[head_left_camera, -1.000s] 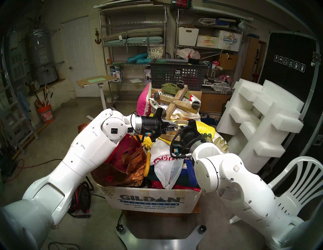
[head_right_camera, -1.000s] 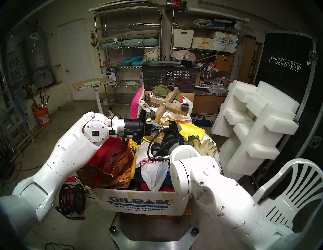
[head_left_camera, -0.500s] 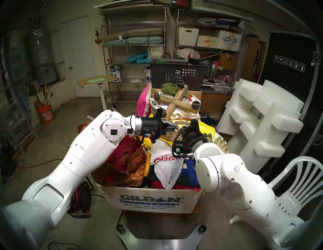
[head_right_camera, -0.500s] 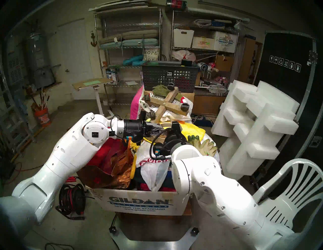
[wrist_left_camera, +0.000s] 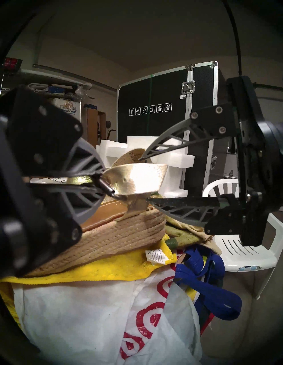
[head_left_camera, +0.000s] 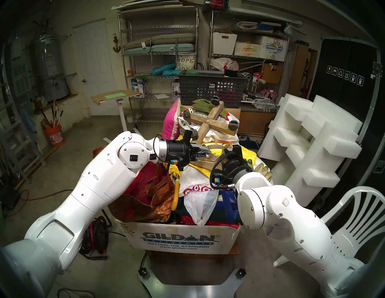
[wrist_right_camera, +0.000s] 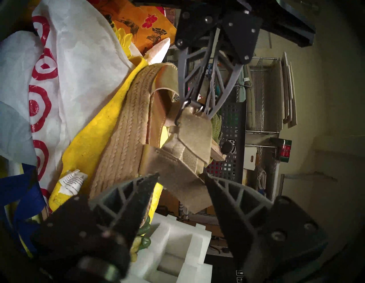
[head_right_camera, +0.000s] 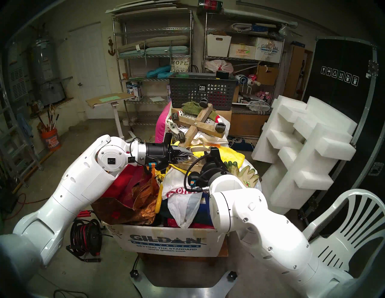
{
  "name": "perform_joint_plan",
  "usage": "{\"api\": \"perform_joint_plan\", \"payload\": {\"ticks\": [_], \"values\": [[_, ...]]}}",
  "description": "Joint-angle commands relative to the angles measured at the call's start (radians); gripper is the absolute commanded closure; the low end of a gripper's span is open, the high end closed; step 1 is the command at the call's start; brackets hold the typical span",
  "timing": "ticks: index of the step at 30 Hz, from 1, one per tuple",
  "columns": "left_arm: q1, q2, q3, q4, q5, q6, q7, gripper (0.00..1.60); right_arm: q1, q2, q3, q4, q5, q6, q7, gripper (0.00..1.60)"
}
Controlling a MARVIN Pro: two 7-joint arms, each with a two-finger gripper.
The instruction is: Unbuckle a shoe
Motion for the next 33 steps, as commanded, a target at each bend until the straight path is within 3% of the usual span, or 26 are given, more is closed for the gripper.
{"api": "perform_joint_plan", "payload": {"ticks": [1, 8, 12, 33], "values": [[-0.011, -0.006, -0.013, -0.015, -0.002, 0.002, 0.013, 1.60, -0.007, -0.011, -0.010, -0.056, 0.005, -0.001, -0.012, 0.39], [-0.011, -0.010, -0.009, -0.015, 0.000, 0.000, 0.015, 1.60, -0.009, -0.015, -0.021, -0.070, -0.001, -0.001, -0.042, 0.53], [-0.010, -0.011, -0.008, -0.016, 0.000, 0.000, 0.014, 1.60, -0.001, -0.017, -0.023, -0.074, -0.005, 0.003, -0.038, 0.70], [-0.015, -0.018, -0.005, -0.010, 0.000, -0.002, 0.009, 1.60, -0.013, 0.006, -0.043, -0.098, -0.032, -0.019, -0.052, 0.43]]}}
